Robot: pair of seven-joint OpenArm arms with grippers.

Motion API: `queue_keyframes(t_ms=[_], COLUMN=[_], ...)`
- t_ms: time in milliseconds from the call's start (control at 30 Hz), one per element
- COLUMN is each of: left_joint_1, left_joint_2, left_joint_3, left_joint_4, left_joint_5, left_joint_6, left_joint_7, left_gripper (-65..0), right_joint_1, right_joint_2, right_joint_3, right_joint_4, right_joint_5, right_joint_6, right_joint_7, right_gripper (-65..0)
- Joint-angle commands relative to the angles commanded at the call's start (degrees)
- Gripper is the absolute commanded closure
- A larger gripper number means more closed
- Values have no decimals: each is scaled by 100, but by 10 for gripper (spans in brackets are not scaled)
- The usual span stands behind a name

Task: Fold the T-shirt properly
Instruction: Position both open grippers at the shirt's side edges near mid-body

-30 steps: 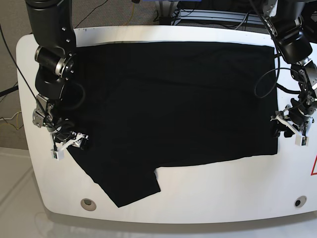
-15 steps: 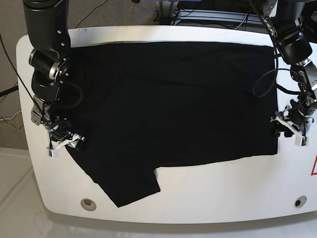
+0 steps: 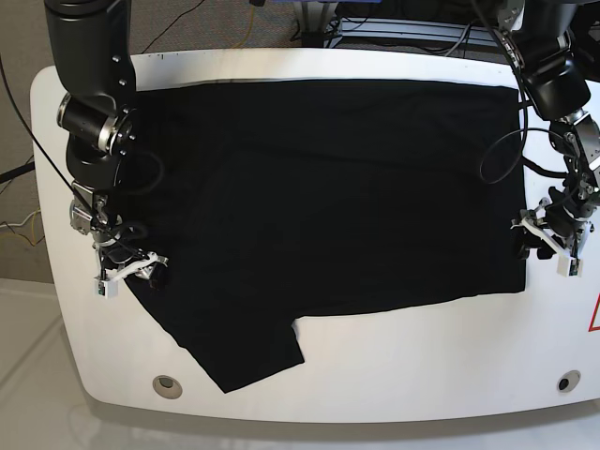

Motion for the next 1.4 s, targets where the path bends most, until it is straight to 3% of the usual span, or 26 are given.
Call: queue_keyframes(t_ms=[200, 333, 533, 733, 800, 1133, 1400], left_joint_1=[-57, -124, -107, -68, -67, -14, -10], left_joint_2=[-17, -28, -31, -4, -4, -10, 46], left_joint_3=[12, 24, 11, 9, 10, 12, 91], left_joint_4=[-6, -25, -27, 28, 37, 48, 101], left_joint_5=[4, 9, -6, -46, -45, -42, -105], left_joint_6=[-4, 17, 43, 73, 74, 58, 45], left_joint_7=[-26, -55, -81, -95, -99, -75, -44], left_gripper=[-308, -312, -312, -314, -314, -314, -313], right_joint_1=[-3, 61, 85, 171, 176, 169, 143], right_joint_2=[19, 31, 27, 6, 14, 7, 48], right_joint_3=[-303, -479, -368, -160, -90, 297, 191], right_joint_4=[313, 667, 683, 451, 464, 998, 1125], right_joint_5=[37, 97, 75, 47, 47, 97, 188], right_joint_6=[49, 231, 188, 94, 93, 164, 130], right_joint_7=[-753, -1522, -1283, -414, -366, -869, -1026], right_gripper=[-338, -341, -341, -342, -342, -343, -343])
